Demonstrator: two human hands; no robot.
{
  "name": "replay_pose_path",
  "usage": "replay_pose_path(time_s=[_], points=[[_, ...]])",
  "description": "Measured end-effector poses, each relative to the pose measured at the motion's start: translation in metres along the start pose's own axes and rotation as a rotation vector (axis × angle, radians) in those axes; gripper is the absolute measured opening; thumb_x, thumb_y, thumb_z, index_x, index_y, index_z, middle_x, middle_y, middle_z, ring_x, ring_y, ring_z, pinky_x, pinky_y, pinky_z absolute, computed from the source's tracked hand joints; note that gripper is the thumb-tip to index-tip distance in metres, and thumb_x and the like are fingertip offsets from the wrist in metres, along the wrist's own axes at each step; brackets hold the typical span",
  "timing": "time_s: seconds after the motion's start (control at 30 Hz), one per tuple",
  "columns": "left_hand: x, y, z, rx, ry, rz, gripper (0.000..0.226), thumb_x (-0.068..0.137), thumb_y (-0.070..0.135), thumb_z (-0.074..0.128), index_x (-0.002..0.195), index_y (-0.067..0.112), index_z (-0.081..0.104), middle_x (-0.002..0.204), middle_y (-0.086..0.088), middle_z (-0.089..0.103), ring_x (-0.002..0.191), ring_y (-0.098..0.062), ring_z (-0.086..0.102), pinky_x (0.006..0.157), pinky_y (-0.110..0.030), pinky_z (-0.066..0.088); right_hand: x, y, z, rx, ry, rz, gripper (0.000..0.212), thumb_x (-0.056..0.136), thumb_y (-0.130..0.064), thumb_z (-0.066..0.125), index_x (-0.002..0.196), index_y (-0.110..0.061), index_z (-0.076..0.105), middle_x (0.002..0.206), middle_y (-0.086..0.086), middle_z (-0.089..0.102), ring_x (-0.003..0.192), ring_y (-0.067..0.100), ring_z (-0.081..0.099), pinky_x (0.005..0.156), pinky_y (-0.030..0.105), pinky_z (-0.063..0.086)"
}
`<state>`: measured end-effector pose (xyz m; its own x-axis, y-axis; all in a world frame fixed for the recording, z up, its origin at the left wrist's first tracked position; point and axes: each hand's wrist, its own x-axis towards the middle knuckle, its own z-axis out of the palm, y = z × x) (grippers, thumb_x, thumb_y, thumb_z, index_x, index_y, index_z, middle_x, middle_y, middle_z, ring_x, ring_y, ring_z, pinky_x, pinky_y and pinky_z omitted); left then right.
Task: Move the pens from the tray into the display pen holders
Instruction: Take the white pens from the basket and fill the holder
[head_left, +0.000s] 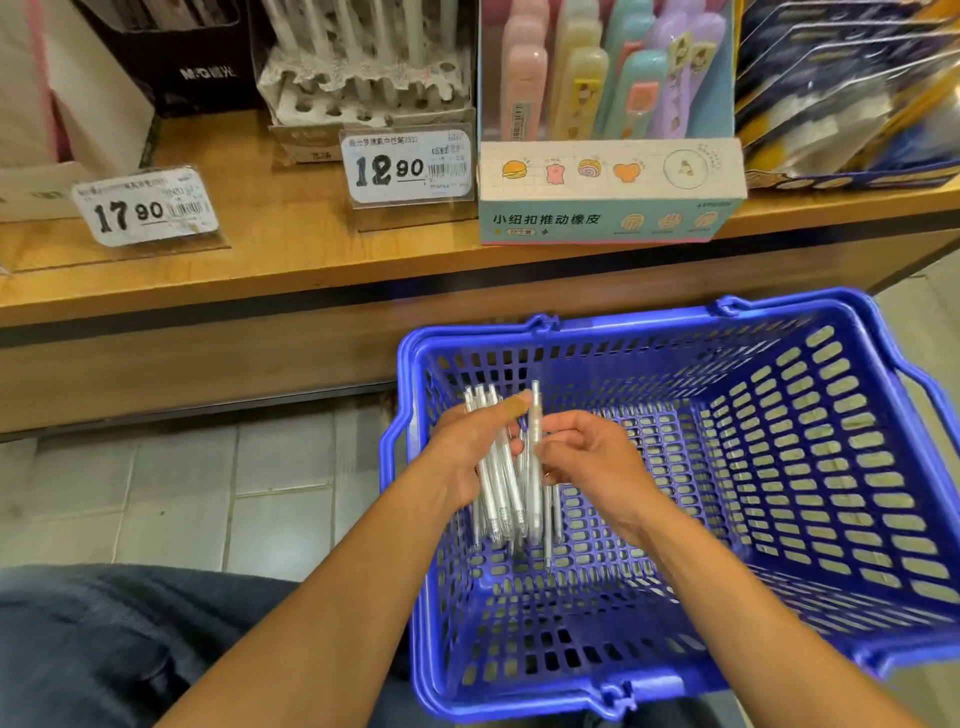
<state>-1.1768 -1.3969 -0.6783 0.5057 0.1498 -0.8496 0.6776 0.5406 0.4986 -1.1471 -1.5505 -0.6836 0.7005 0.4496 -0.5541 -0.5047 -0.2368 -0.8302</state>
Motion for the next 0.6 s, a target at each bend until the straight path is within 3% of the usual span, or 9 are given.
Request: replay_pose_path(time_s=[0.1, 0.17, 0.23, 0.33, 0.4, 0.47, 0.53, 0.6], points=[[-0.002, -0.001, 0.003, 0.042, -0.002, 0.016, 0.126, 0.046, 0.052, 0.094, 0.149, 0.013, 0.035, 0.148, -0.013, 0.047, 0.132, -0.035, 0.049, 0.107, -0.051, 0.042, -0.004, -0.003, 0.015, -0.032, -0.027, -0.018, 0.02, 0.085, -0.005, 0.071, 0.103, -0.01, 0.065, 0.074, 0.002, 0.072, 0.065, 0.013, 0.067, 0.064, 0.022, 0.053], [-0.002, -0.003, 0.004, 0.058, 0.036, 0.067, 0.114, 0.058, 0.045, 0.092, 0.15, 0.012, 0.033, 0.151, -0.007, 0.042, 0.138, -0.028, 0.04, 0.109, -0.04, 0.035, -0.001, -0.002, 0.017, -0.056, -0.019, -0.027, 0.021, 0.083, -0.007, 0.074, 0.102, -0.008, 0.066, 0.074, 0.002, 0.071, 0.066, 0.014, 0.067, 0.065, 0.023, 0.053], [0.001, -0.003, 0.003, 0.073, 0.056, 0.089, 0.097, 0.066, 0.033, 0.089, 0.147, 0.008, 0.04, 0.146, -0.008, 0.048, 0.134, -0.024, 0.043, 0.101, -0.035, 0.036, 0.003, -0.001, 0.011, -0.067, -0.055, -0.025, 0.021, 0.081, -0.01, 0.076, 0.1, -0.007, 0.068, 0.075, 0.005, 0.072, 0.066, 0.015, 0.068, 0.064, 0.023, 0.054], [0.003, -0.002, 0.001, 0.082, 0.079, 0.063, 0.087, 0.07, 0.021, 0.081, 0.145, 0.005, 0.041, 0.141, -0.017, 0.053, 0.124, -0.03, 0.055, 0.104, -0.047, 0.045, 0.022, 0.006, -0.008, 0.0, -0.158, 0.045, 0.013, 0.086, -0.014, 0.072, 0.098, -0.009, 0.071, 0.087, 0.011, 0.074, 0.071, 0.018, 0.069, 0.066, 0.025, 0.056], [0.004, -0.002, -0.001, 0.058, 0.085, 0.044, 0.068, 0.078, 0.009, 0.074, 0.138, 0.003, 0.045, 0.129, -0.02, 0.06, 0.091, -0.025, 0.067, 0.093, -0.045, 0.054, 0.046, 0.021, -0.023, -0.057, -0.075, 0.138, 0.007, 0.091, -0.013, 0.066, 0.096, -0.009, 0.069, 0.094, 0.015, 0.072, 0.071, 0.018, 0.069, 0.067, 0.028, 0.058], [0.005, -0.003, -0.001, 0.056, 0.095, 0.033, 0.051, 0.083, 0.001, 0.067, 0.13, 0.004, 0.048, 0.121, -0.022, 0.063, 0.069, -0.019, 0.062, 0.081, -0.042, 0.055, 0.069, 0.046, -0.034, -0.308, 0.067, 0.238, 0.007, 0.093, -0.01, 0.062, 0.094, -0.005, 0.067, 0.097, 0.018, 0.068, 0.07, 0.02, 0.066, 0.068, 0.032, 0.058], [0.005, -0.003, -0.001, 0.053, 0.098, 0.02, 0.047, 0.085, -0.001, 0.066, 0.128, 0.003, 0.049, 0.122, -0.021, 0.062, 0.067, -0.018, 0.06, 0.073, -0.037, 0.054, 0.086, 0.073, -0.038, -0.628, 0.106, 0.286, 0.015, 0.094, -0.009, 0.06, 0.095, 0.003, 0.068, 0.098, 0.022, 0.067, 0.078, 0.027, 0.064, 0.076, 0.035, 0.056], [0.004, -0.002, 0.0, 0.036, 0.101, 0.012, 0.051, 0.085, -0.001, 0.065, 0.132, 0.002, 0.047, 0.124, -0.02, 0.061, 0.065, -0.016, 0.059, 0.069, -0.034, 0.052, 0.094, 0.094, -0.036, -0.846, 0.098, 0.336, 0.013, 0.093, -0.009, 0.058, 0.085, -0.003, 0.066, 0.088, 0.016, 0.065, 0.08, 0.031, 0.062, 0.074, 0.034, 0.052]])
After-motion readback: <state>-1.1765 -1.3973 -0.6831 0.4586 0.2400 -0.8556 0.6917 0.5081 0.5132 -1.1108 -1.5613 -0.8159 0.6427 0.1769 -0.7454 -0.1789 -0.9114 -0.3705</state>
